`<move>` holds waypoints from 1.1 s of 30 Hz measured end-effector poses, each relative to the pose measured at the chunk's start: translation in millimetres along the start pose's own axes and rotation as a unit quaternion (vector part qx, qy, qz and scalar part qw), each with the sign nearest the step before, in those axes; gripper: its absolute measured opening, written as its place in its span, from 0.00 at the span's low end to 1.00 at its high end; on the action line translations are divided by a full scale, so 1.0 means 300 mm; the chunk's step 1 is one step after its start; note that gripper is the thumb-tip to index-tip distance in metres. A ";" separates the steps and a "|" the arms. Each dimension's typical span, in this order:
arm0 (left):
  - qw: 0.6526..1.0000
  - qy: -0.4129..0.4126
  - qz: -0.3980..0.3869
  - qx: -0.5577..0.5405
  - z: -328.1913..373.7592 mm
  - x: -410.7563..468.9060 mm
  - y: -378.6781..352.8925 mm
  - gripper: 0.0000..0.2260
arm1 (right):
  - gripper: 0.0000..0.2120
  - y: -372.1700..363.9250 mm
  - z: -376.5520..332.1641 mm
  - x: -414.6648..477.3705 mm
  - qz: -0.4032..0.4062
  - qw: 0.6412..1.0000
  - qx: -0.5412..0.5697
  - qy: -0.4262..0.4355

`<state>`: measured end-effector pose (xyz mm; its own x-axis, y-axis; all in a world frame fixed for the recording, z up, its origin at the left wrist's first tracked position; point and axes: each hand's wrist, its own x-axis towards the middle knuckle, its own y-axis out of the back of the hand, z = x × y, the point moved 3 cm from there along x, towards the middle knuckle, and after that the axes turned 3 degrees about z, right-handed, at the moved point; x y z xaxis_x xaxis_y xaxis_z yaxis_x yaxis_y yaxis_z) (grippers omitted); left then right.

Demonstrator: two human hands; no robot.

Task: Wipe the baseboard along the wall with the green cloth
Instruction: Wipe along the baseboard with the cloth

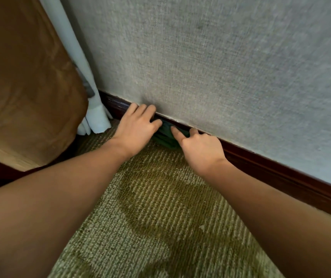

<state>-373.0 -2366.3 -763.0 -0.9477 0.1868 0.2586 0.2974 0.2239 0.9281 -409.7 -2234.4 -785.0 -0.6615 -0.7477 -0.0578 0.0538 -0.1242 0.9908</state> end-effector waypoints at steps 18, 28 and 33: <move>0.994 -0.090 -0.001 0.064 0.086 0.022 -0.007 0.06 | 0.31 -0.025 0.067 -0.090 -0.019 0.998 -0.066 0.002; 0.998 -0.019 0.025 0.055 -0.043 -0.019 -0.060 0.03 | 0.30 0.003 -0.042 0.062 -0.014 0.998 -0.052 0.020; 0.999 0.015 0.005 0.048 -0.074 -0.031 -0.089 0.04 | 0.29 -0.024 -0.087 0.101 -0.030 0.998 -0.039 0.040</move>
<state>-374.8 -2395.3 -784.0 -0.9475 0.1605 0.2766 0.3146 0.3132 0.8961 -410.5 -2273.2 -797.0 -0.6042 -0.7863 -0.1293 0.0759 -0.2183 0.9729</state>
